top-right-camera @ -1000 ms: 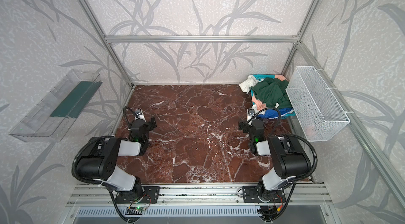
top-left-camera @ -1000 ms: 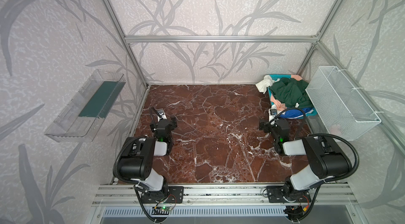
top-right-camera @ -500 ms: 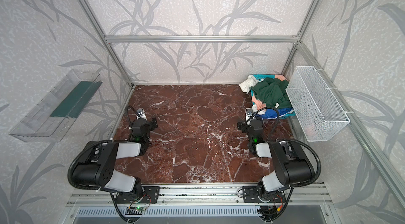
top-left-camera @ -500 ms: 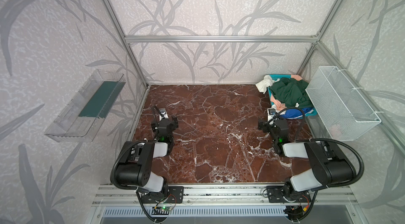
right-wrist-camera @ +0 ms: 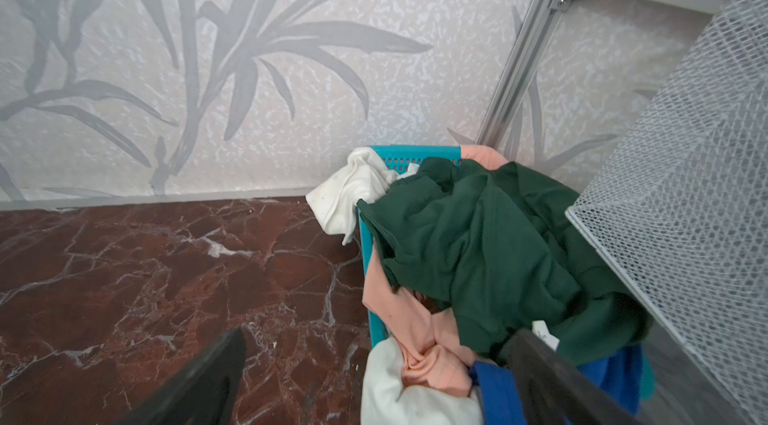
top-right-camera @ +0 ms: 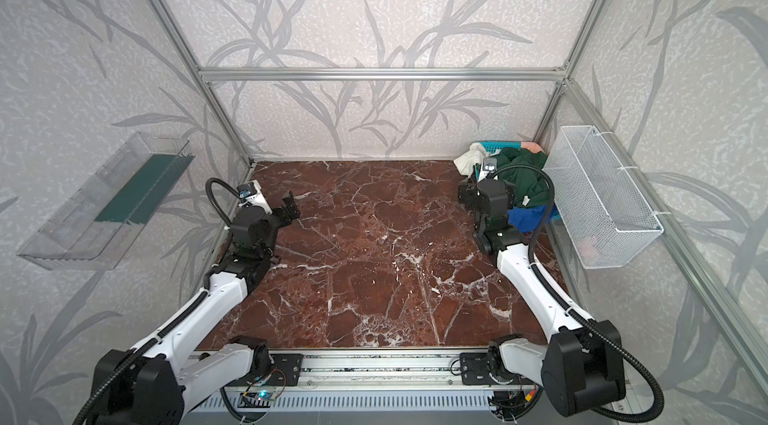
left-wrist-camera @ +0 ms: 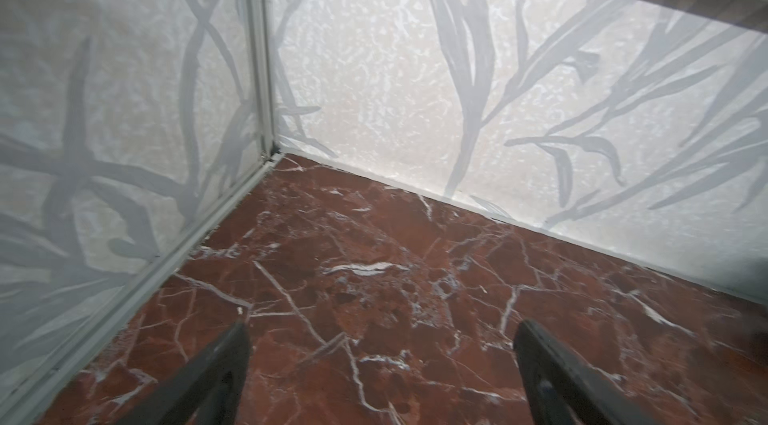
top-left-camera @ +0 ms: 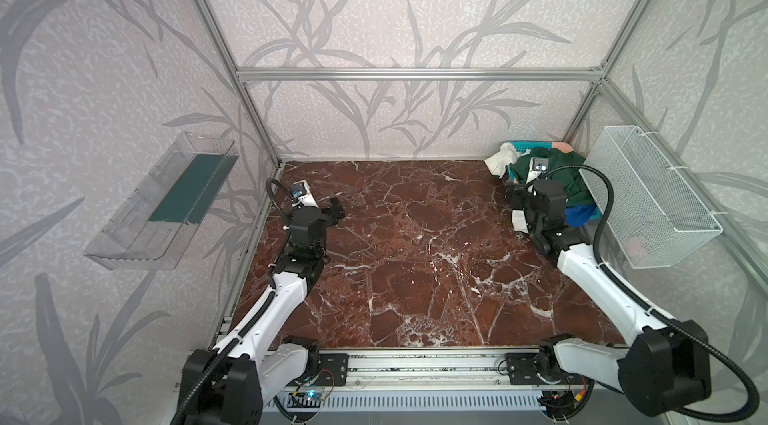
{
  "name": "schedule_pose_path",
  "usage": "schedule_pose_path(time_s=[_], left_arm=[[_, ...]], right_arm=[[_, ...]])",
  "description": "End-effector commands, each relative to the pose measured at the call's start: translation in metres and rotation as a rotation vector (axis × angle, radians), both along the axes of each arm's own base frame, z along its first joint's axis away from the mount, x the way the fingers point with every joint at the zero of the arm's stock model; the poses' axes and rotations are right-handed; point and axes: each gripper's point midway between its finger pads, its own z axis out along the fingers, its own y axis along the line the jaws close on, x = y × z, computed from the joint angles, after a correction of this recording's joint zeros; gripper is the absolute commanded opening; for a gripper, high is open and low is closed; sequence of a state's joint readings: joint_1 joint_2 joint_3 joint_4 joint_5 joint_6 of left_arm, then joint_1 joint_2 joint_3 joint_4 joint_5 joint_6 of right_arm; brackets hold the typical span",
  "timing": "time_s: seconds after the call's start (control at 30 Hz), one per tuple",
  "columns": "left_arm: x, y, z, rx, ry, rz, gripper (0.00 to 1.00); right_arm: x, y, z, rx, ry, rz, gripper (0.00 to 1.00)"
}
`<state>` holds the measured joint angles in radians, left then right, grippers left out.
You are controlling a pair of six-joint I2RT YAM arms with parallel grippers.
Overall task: Fold and stack the t-shirts
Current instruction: 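Reach the right gripper into the teal basket and grasp the green t-shirt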
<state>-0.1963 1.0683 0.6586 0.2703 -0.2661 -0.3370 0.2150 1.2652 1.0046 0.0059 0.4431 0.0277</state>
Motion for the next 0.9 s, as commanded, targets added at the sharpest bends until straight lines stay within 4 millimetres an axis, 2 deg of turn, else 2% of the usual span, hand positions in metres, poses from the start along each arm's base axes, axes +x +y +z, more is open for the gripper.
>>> schedule_pose_path(time_s=[0.0,0.07,0.17,0.3,0.4,0.53,0.67,0.87], left_arm=[[0.002,-0.037,-0.001,-0.137,0.07,-0.112,0.99],[0.007,-0.055,-0.003,-0.183,0.098,-0.186,0.99],[0.012,-0.082,-0.008,-0.231,0.151,-0.285,0.99],[0.011,-0.112,-0.014,-0.244,0.185,-0.387,0.99],[0.009,-0.12,-0.018,-0.258,0.202,-0.411,0.99],[0.004,-0.133,-0.02,-0.308,0.202,-0.467,0.99],[-0.001,-0.14,-0.025,-0.34,0.209,-0.493,0.99],[-0.005,-0.142,-0.038,-0.333,0.252,-0.496,0.99]], right_arm=[[-0.012,-0.019,-0.034,-0.037,0.297,-0.097,0.99],[-0.004,-0.024,-0.032,-0.012,0.349,-0.113,0.99],[0.012,-0.032,-0.039,0.035,0.439,-0.127,1.0],[0.038,-0.045,-0.054,0.039,0.533,-0.171,0.94],[0.061,-0.048,-0.066,0.001,0.561,-0.182,0.87],[0.088,-0.042,-0.081,0.006,0.575,-0.152,0.77],[0.106,-0.037,-0.1,0.026,0.601,-0.146,0.58],[0.112,-0.063,-0.108,-0.072,0.627,-0.288,0.57]])
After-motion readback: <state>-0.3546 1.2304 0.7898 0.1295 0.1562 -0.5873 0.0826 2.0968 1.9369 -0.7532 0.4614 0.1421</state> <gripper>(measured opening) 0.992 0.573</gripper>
